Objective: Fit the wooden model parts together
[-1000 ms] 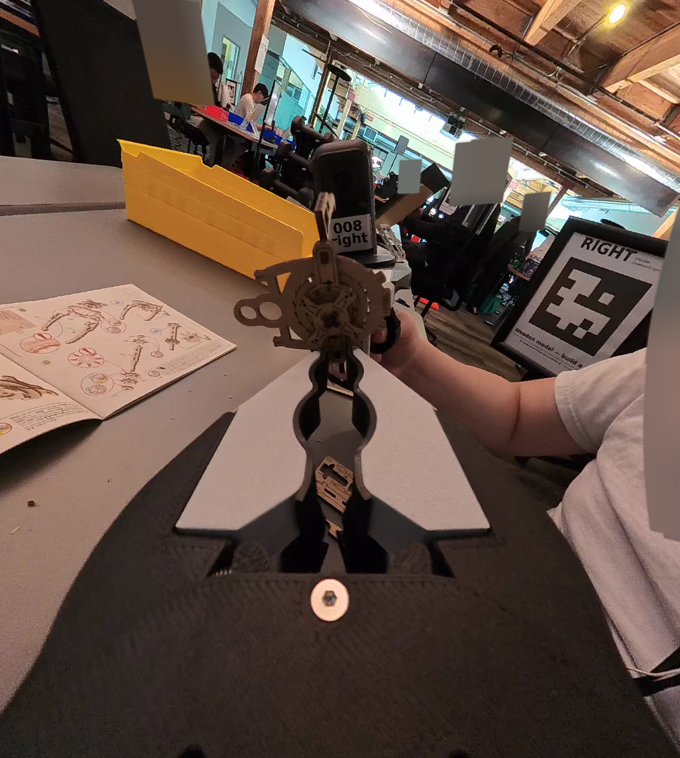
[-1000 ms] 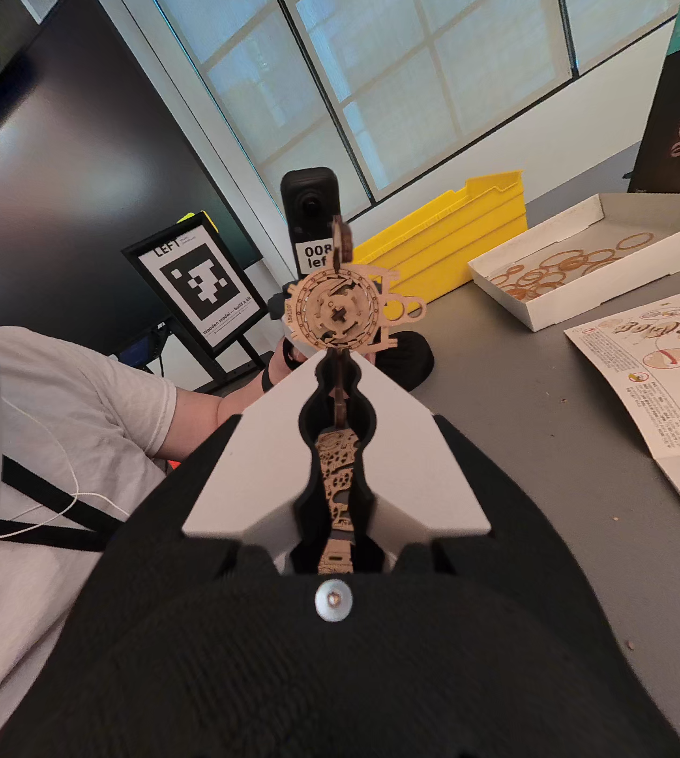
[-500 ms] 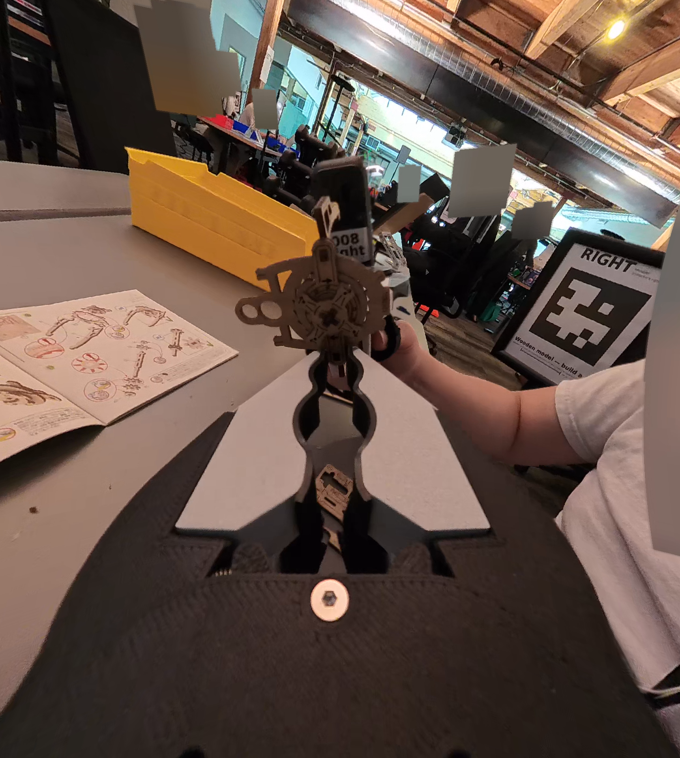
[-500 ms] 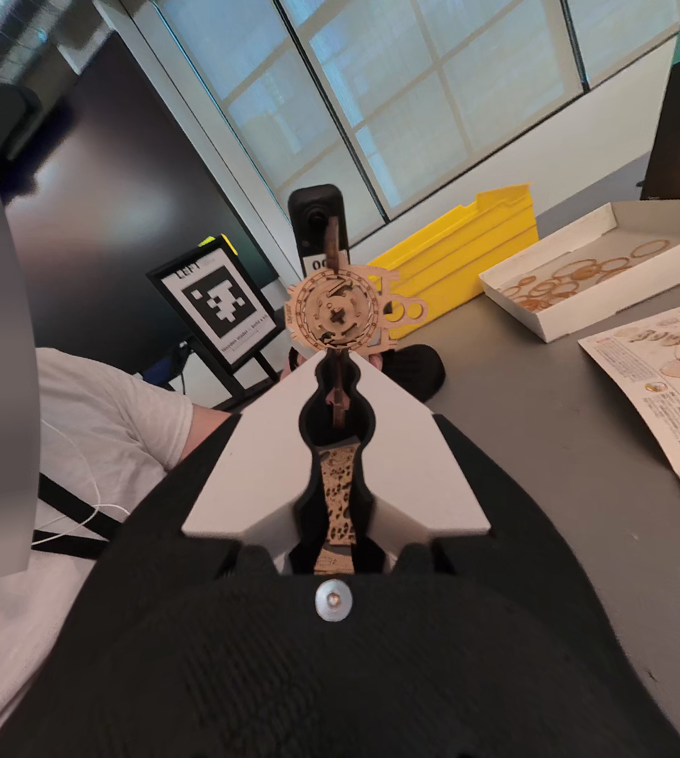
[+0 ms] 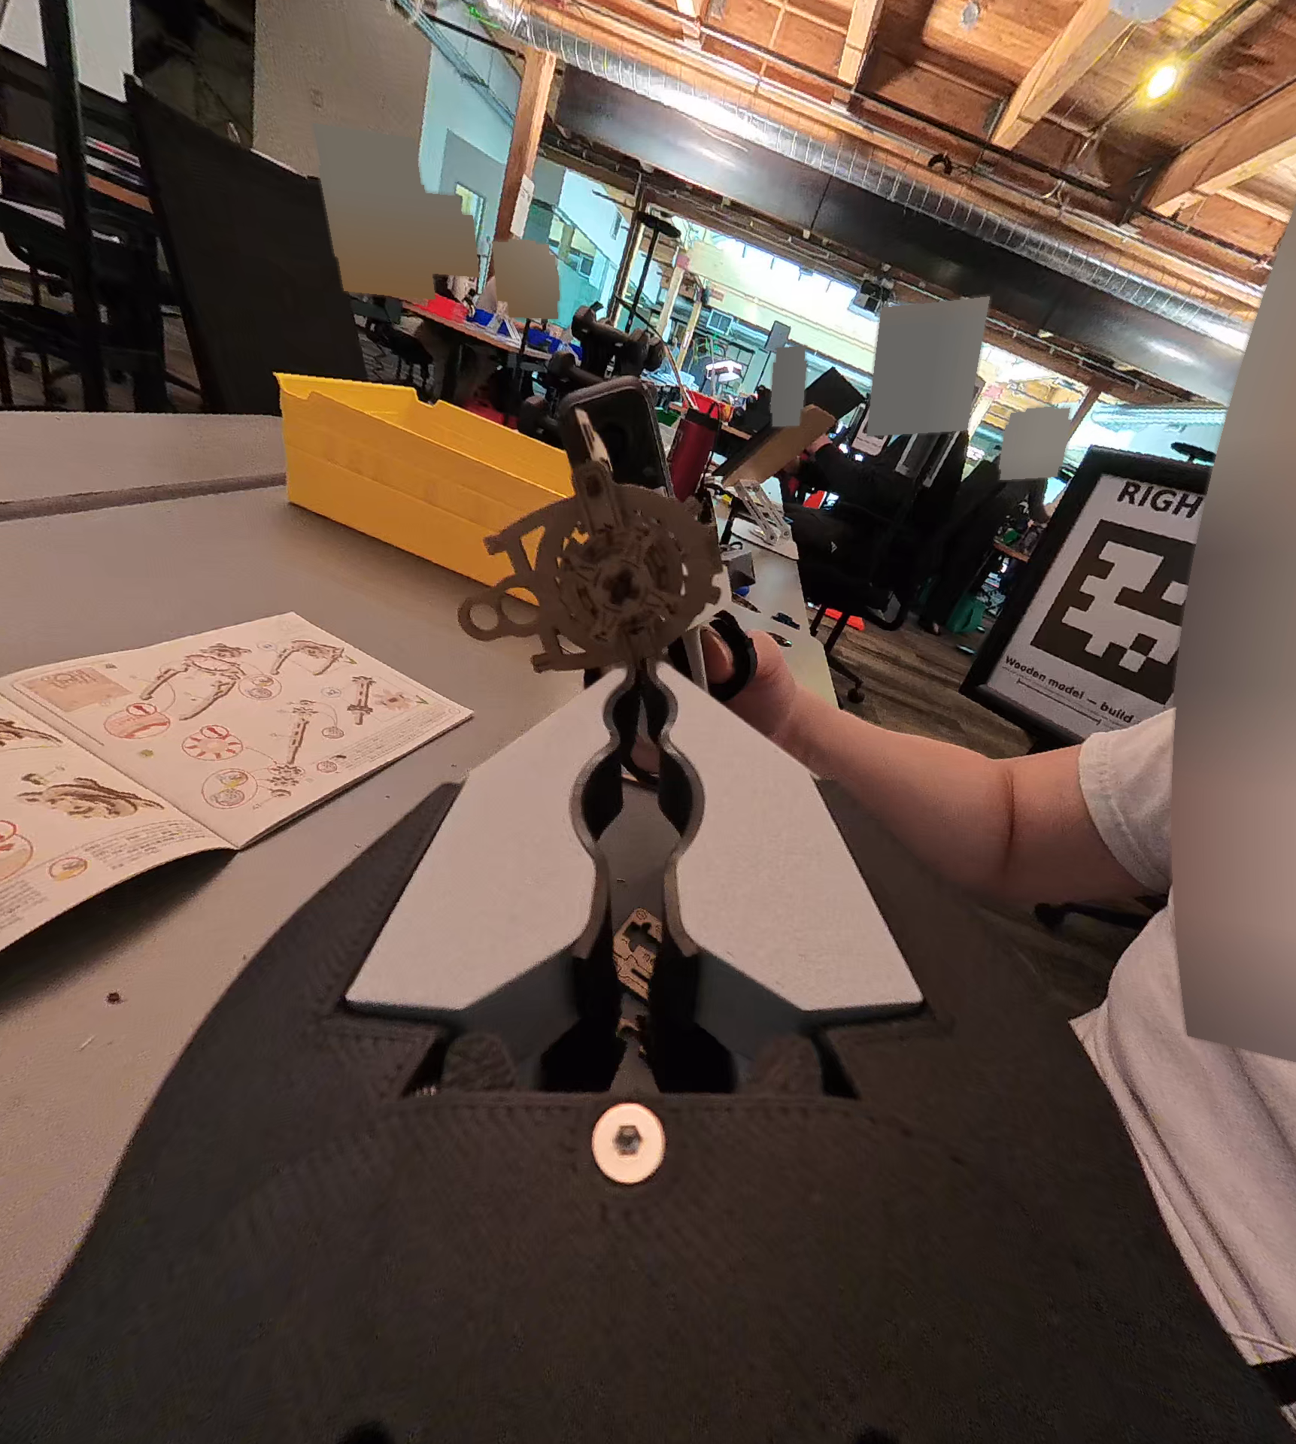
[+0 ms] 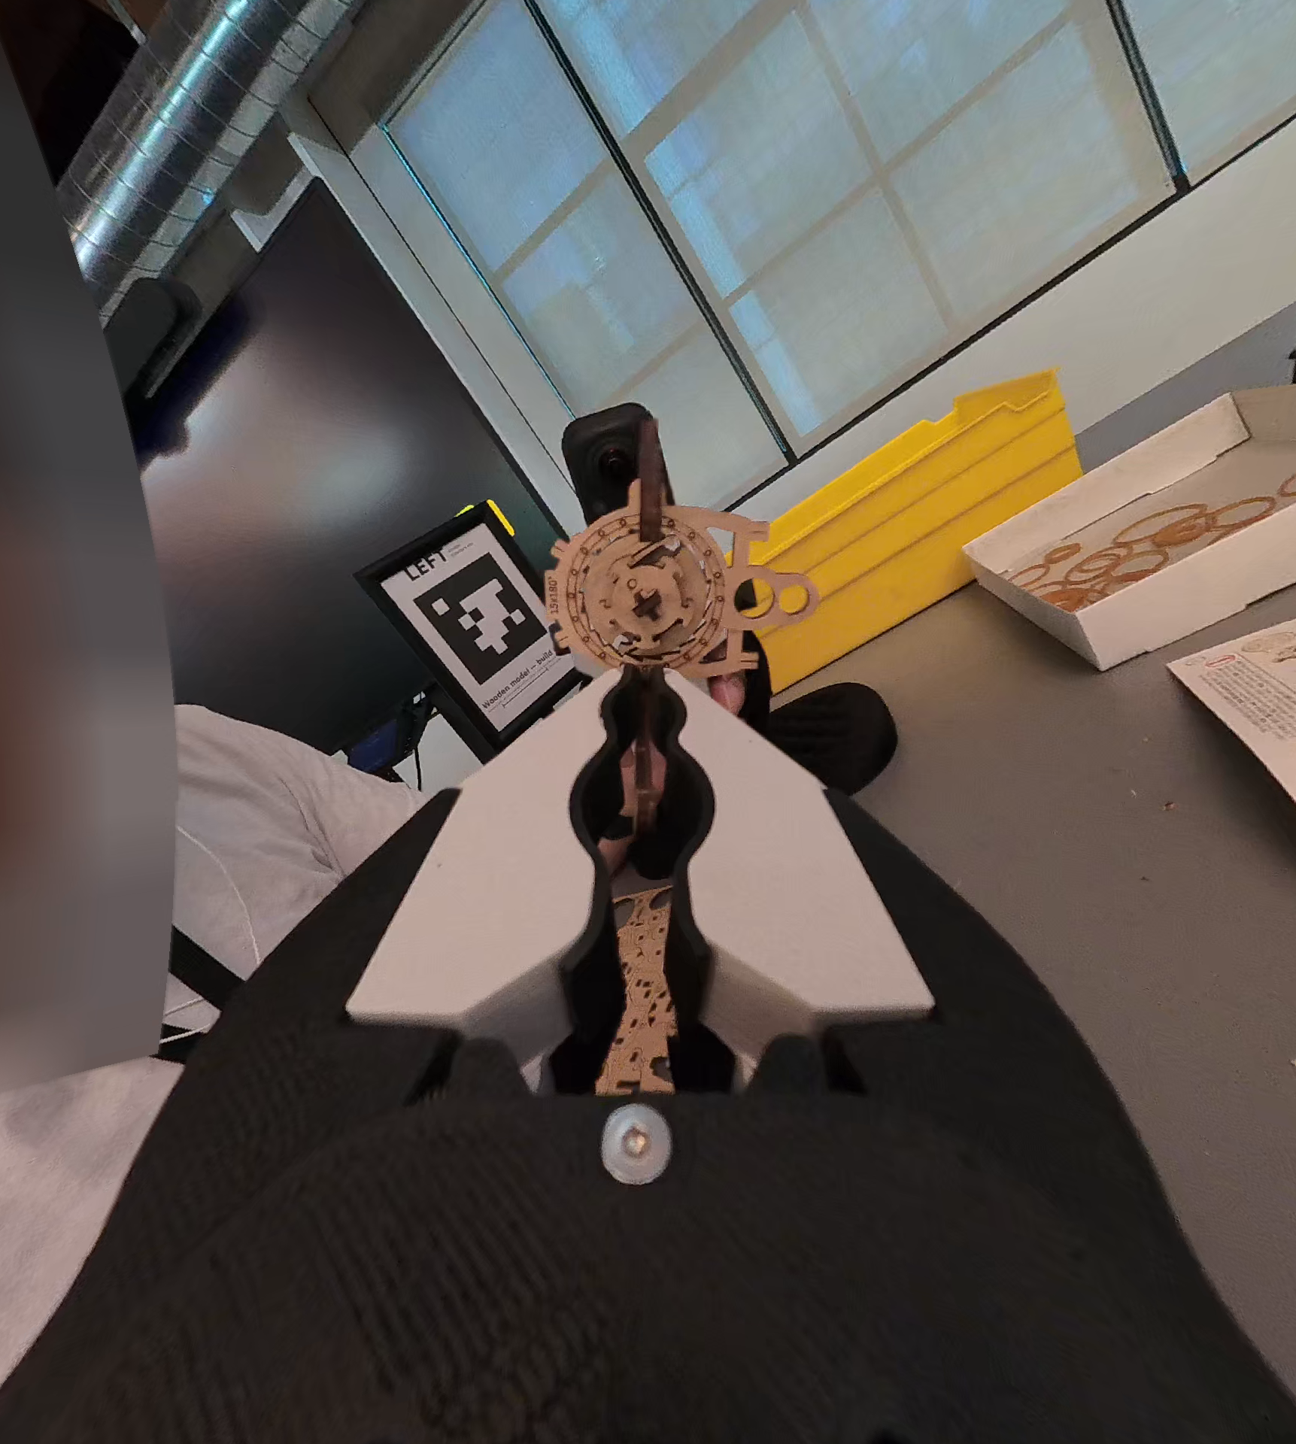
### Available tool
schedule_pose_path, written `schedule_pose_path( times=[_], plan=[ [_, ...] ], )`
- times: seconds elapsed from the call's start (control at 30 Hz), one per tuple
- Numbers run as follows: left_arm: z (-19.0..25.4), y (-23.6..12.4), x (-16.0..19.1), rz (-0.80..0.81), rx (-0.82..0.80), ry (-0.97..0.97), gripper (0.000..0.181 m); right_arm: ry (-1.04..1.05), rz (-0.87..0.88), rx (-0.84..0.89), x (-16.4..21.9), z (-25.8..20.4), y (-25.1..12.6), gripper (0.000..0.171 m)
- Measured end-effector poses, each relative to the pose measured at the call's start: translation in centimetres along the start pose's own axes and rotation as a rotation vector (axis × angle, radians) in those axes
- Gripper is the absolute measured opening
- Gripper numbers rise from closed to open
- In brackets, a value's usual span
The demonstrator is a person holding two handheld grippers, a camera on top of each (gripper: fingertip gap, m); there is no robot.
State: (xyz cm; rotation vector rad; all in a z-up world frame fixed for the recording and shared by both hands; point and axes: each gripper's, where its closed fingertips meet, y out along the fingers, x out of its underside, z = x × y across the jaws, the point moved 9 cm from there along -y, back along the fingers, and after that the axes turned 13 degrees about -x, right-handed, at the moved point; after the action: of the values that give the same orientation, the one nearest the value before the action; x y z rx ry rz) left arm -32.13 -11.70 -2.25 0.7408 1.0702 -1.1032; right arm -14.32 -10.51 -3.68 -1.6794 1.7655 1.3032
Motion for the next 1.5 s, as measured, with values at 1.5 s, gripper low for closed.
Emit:
schedule_pose_path(
  times=[1.5],
  plan=[
    [0.0,0.5,1.0,-0.056,0.024,-0.042,0.002,-0.039,-0.097,0.066,0.5,-0.3,-0.1,0.0]
  ],
)
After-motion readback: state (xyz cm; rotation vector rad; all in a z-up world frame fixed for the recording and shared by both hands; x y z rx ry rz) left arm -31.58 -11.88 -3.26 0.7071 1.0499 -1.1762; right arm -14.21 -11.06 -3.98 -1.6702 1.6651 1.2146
